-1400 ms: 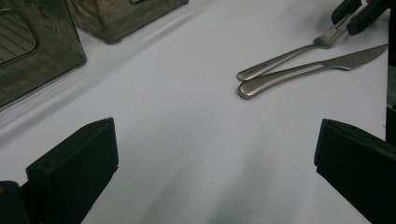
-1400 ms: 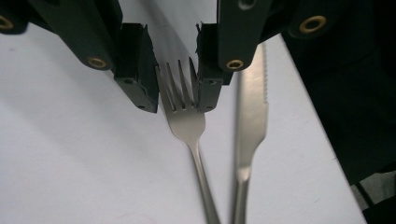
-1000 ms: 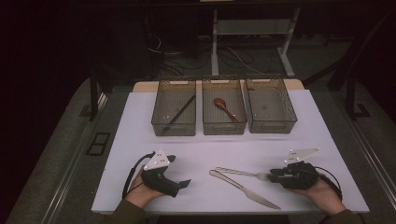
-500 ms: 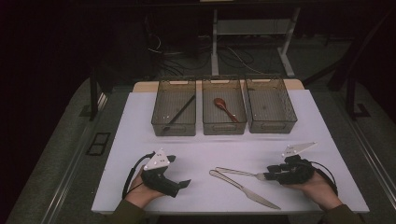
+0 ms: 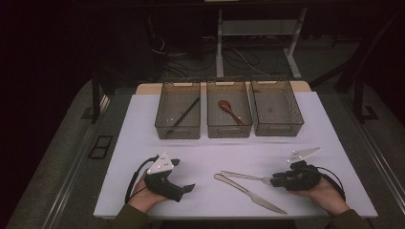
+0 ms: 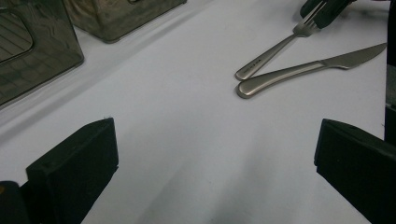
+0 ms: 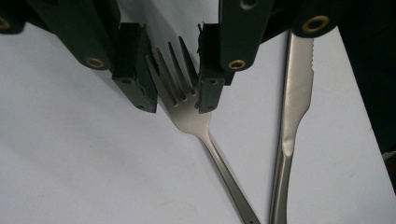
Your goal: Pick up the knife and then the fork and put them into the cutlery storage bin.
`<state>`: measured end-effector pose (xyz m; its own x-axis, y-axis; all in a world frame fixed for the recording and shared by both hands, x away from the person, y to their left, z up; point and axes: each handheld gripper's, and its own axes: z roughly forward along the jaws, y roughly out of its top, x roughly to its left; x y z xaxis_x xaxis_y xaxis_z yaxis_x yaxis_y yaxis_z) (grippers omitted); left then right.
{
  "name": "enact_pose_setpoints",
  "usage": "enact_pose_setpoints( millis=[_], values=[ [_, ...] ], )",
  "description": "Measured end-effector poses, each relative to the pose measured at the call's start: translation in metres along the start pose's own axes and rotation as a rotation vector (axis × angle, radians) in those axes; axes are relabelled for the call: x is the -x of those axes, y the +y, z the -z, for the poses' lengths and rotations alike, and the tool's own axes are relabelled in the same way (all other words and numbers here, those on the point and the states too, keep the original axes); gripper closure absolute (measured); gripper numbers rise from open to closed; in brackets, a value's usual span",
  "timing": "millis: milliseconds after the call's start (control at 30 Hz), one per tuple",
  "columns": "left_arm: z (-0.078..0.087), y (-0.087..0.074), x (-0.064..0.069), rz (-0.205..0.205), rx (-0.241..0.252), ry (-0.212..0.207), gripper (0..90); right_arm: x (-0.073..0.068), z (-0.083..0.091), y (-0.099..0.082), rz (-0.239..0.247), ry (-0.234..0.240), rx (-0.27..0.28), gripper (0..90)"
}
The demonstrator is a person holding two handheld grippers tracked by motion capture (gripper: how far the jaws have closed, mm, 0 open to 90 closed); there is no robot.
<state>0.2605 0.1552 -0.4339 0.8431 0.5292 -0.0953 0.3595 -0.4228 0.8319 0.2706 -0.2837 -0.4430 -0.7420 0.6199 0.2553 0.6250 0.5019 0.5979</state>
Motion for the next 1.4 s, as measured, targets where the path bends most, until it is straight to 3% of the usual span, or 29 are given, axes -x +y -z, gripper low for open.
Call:
enact_pose_setpoints(
  millis=[467, 833, 1100, 1400],
  values=[
    [0.001, 0.000, 0.000, 0.001, 0.003, 0.004, 0.0, -0.007, 0.002, -0.007, -0.004, -0.008, 0.001, 74.6],
    [0.001, 0.000, 0.000, -0.003, 0.003, 0.003, 0.0, -0.010, 0.003, -0.008, -0.035, -0.018, 0.005, 79.6],
    [0.000, 0.001, 0.001, -0.008, -0.001, 0.002, 0.0, 0.000, 0.006, -0.009, -0.117, -0.029, 0.055, 87.8],
    [0.000, 0.001, 0.001, -0.011, 0.001, 0.001, 0.0, 0.001, 0.010, -0.007, -0.118, -0.046, 0.093, 88.6]
  ],
)
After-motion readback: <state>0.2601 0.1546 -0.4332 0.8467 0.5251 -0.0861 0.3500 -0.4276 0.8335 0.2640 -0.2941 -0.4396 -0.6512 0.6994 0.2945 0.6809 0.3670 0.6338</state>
